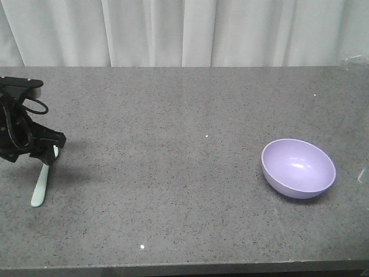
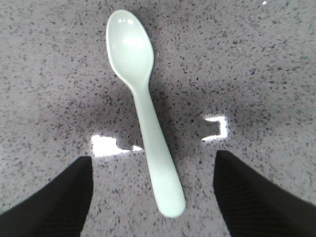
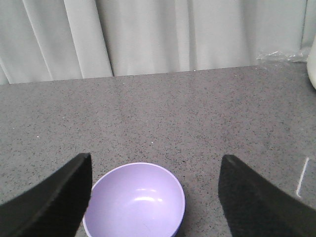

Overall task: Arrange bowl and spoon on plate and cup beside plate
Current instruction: 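Close the left gripper on the spoon handle and lift it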

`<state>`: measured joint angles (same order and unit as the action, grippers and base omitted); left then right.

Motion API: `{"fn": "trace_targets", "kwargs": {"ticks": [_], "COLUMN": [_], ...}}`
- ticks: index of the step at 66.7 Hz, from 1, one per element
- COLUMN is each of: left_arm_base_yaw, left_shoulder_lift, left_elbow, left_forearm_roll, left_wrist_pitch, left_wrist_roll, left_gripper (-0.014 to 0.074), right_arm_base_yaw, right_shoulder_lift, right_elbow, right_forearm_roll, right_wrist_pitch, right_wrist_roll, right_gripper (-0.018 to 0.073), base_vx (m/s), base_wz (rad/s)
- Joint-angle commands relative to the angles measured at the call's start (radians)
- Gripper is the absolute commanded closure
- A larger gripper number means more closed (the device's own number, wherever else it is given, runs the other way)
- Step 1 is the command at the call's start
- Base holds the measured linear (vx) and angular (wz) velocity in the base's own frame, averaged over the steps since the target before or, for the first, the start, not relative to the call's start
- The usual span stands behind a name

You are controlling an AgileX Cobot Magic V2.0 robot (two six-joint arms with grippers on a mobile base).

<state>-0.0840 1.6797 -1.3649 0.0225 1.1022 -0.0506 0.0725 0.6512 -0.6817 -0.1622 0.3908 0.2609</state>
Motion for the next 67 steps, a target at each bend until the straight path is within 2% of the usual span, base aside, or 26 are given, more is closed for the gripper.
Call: {"fn": "trace_targets", "kwargs": {"ticks": [1, 15, 54, 61, 67], "left_arm_base_yaw": [-0.001, -0.001, -0.001, -0.001, -0.001], "left_shoulder_lift": [-0.004, 0.051, 0.132, 0.133, 0.133], "left_elbow": [-0.031, -0.031, -0.031, -0.031, -0.031], "left_forearm_roll": [0.001, 0.003, 0.007, 0.008, 0.009], "left_wrist_pitch": [-0.038, -0.07, -0.038, -0.037, -0.036], "left_wrist_roll": [-0.002, -0.002, -0.003, -0.002, -0.002], "left_gripper": [0.0094, 0.0094, 0.0098, 0.0153, 0.0277], "right_arm_base_yaw": [0.001, 0.001, 0.001, 0.001, 0.001], "right_shoulder_lift": [0.005, 0.005, 0.005, 0.005, 0.005], "right_elbow": [-0.033, -0.033, -0.033, -0.033, -0.033], "right_forearm_roll": [-0.011, -0.011, -0.011, -0.011, -0.011], "right_wrist_pitch": [-0.055, -0.052, -0.051, -0.051, -0.052], "right_wrist_roll": [-0.008, -0.011, -0.011, -0.011, -0.011], "right_gripper": [0.0029, 0.0033, 0.0043, 0.0043, 0.0043], "base_vx": [0.0, 0.0, 0.0, 0.0, 0.0], "base_wz": [0.0, 0.0, 0.0, 0.0, 0.0]}}
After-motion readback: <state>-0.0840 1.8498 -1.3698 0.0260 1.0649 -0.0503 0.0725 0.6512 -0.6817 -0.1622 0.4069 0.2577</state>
